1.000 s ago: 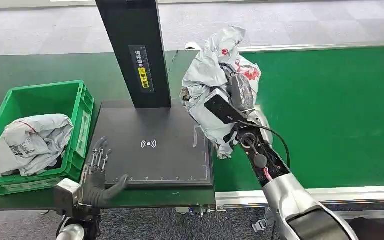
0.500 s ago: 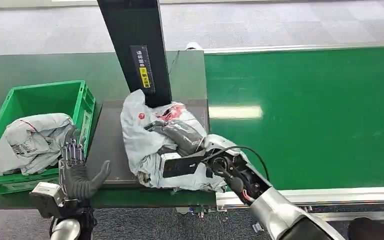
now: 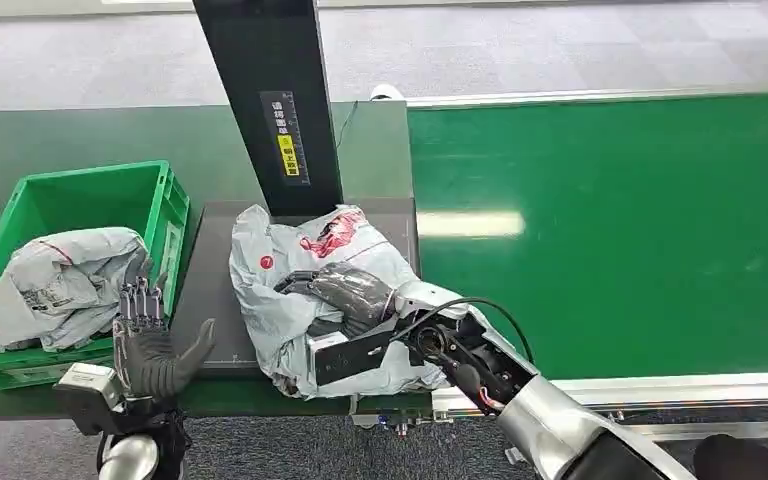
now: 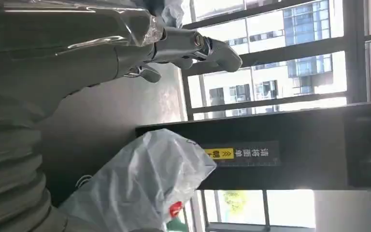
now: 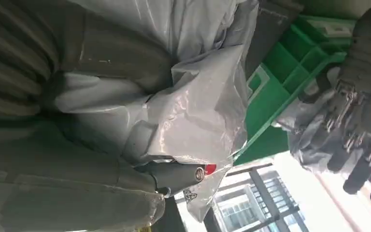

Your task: Moved the parcel from conveyor to table for the left to box.

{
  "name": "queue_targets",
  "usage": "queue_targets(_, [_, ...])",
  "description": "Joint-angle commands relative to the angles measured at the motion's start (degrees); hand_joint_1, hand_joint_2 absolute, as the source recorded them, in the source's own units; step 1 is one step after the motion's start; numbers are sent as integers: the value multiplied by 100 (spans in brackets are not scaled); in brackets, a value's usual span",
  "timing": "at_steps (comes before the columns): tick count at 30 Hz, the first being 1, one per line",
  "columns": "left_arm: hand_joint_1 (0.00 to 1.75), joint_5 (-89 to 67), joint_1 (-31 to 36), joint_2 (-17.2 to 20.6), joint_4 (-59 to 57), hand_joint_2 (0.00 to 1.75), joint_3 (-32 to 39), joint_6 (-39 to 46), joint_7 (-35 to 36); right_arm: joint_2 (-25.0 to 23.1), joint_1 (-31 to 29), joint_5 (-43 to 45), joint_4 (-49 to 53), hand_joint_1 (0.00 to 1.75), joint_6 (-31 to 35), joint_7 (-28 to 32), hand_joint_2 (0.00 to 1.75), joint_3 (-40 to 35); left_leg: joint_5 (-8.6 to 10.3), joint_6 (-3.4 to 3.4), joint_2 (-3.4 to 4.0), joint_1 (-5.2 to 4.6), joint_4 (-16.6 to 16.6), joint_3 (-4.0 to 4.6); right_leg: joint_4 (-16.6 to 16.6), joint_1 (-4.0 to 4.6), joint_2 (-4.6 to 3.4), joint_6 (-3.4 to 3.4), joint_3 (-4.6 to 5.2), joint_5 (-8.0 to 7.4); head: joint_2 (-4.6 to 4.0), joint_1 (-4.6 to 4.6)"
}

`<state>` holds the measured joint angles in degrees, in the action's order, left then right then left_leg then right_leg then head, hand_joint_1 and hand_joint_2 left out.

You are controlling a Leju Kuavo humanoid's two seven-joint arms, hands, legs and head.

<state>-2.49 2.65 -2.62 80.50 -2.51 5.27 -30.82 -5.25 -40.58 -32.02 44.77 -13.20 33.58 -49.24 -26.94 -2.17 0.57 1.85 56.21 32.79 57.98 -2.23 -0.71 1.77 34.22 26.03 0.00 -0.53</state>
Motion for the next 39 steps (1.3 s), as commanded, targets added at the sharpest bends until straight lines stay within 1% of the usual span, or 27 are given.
queue_targets(1, [0, 53, 209, 68, -414, 175, -115, 32, 44, 9, -486, -201, -966, 175, -358, -473, 175, -795, 2, 16, -9, -3, -6, -10, -7, 2, 12, -16, -13, -1, 0, 0])
queue_targets(4, [0, 54, 212, 70, -413, 175, -112, 32, 45, 19, -486, -202, -975, 175, -353, -472, 175, -794, 2, 14, -13, -2, -5, -8, -5, 2, 14, -17, -12, 0, 0, 0])
queue_targets(5, [0, 64, 204, 65, -406, 175, -107, 37, 53, -6, -537, -288, -1068, 175, -447, -612, 175, -896, 2, 10, -10, -2, -2, -3, -2, 1, 10, -12, -6, 0, 0, 0])
queue_targets(6, [0, 63, 184, 66, -387, 175, -116, 40, 63, -32, -561, -319, -1170, 175, -466, -710, 175, -953, 1, 16, -11, -1, -6, -10, -7, 4, 12, -20, -13, 0, 0, 0])
queue_targets(7, [0, 60, 166, 60, -370, 175, -117, 48, 75, -42, -564, -340, -1209, 175, -429, -734, 175, -977, 1, 12, -8, -3, -4, -7, -3, 1, 9, -15, -8, 1, 0, 0])
queue_targets(10, [0, 44, 85, 22, -345, 175, -120, 60, 84, -85, -548, -455, -1321, 175, 12, -811, 175, -968, 1, 12, -7, -2, -7, -11, -7, 2, 9, -15, -12, 0, 0, 0])
queue_targets(11, [0, 22, 97, 27, -373, 175, -141, 60, 86, -90, -566, -528, -1350, 171, 128, -839, 175, -1004, 3, 18, -12, 0, -10, -16, -12, 5, 14, -21, -19, -1, 0, 0])
queue_targets(12, [0, 21, 107, 19, -384, 175, -138, 60, 87, -89, -583, -575, -1389, 21, 229, -886, 175, -1018, 1, 13, -9, -3, -6, -9, -5, 1, 9, -14, -11, 0, 0, -2])
queue_targets(13, [0, 18, 113, 14, -392, 175, -142, 59, 88, -87, -590, -607, -1399, 0, 281, -914, 175, -1026, 2, 18, -10, -2, -7, -12, -8, 3, 11, -19, -15, -1, 0, 2])
queue_targets(16, [0, -11, 131, 24, -422, 175, -156, 46, 97, -93, -612, -704, -1449, 0, 466, -1022, 175, -984, 3, 19, -15, -2, -7, -10, -9, 3, 18, -20, -16, -1, 0, -2])
queue_targets(18, [0, -24, 133, 37, -440, 175, -169, 37, 97, -92, -600, -764, -1437, 0, 771, -1115, 175, -899, 2, 10, -8, -3, -3, -5, -3, 0, 9, -11, -8, 0, 0, 0])
queue_targets(19, [0, -26, 135, 44, -452, 175, -169, 34, 96, -92, -573, -754, -1388, 0, 1019, -1075, 175, -801, 3, 19, -12, -1, -8, -11, -9, 4, 14, -22, -15, -2, 0, 0])
queue_targets(20, [0, -28, 134, 46, -456, 175, -167, 33, 96, -86, -520, -691, -1282, 0, 1317, -974, 175, -625, 2, 12, -9, -2, -5, -6, -5, 2, 10, -15, -9, -1, 0, 0])
queue_targets(21, [0, -32, 131, 48, -452, 175, -168, 34, 85, -86, -501, -636, -1231, 0, 1448, -911, 175, -557, 2, 18, -12, -1, -8, -12, -10, 5, 14, -22, -16, -1, 0, 2])
queue_targets(23, [0, -21, 110, 51, -432, 175, -145, 47, 62, -51, -394, -535, -873, 0, 1877, -658, 175, -243, 1, 11, -10, -2, -3, -4, -3, 2, 10, -12, -7, 1, 0, 0])
queue_targets(24, [0, -17, 102, 50, -426, 175, -140, 50, 57, -44, -373, -521, -786, 0, 1940, -629, 175, -182, 1, 18, -12, -1, -6, -9, -8, 5, 14, -21, -13, 0, 0, 0])
queue_targets(26, [0, -14, 66, 70, -390, 175, -133, 58, 41, -32, -275, -461, -462, 0, 2084, -498, 175, 35, 0, 11, -6, -3, -4, -6, -3, 1, 7, -12, -6, 1, 0, 0])
queue_targets(29, [0, -14, 66, 70, -390, 175, -133, 58, 41, -32, -275, -461, -462, 0, 2084, -498, 175, 35, -1, 19, -8, -2, -6, -11, -8, 4, 10, -21, -13, 1, 0, 0])
queue_targets(33, [0, -14, 66, 70, -390, 175, -133, 58, 41, -32, -275, -461, -462, 0, 2084, -498, 175, 35, 1, 12, -8, -1, -4, -5, -5, 2, 9, -13, -8, 0, 0, -2])
queue_targets(34, [0, -8, 61, 70, -386, 175, -125, 61, 33, -37, -245, -440, -428, 0, 2153, -461, 175, 84, 1, 19, -11, -1, -8, -13, -10, 5, 14, -22, -16, 0, 0, 2])
queue_targets(39, [0, 12, 19, 95, -347, 175, -136, 67, 8, -44, -114, -235, -157, 0, 2534, -263, 175, 481, 0, 12, -7, -2, -4, -6, -4, 2, 8, -13, -7, 1, 0, 0])
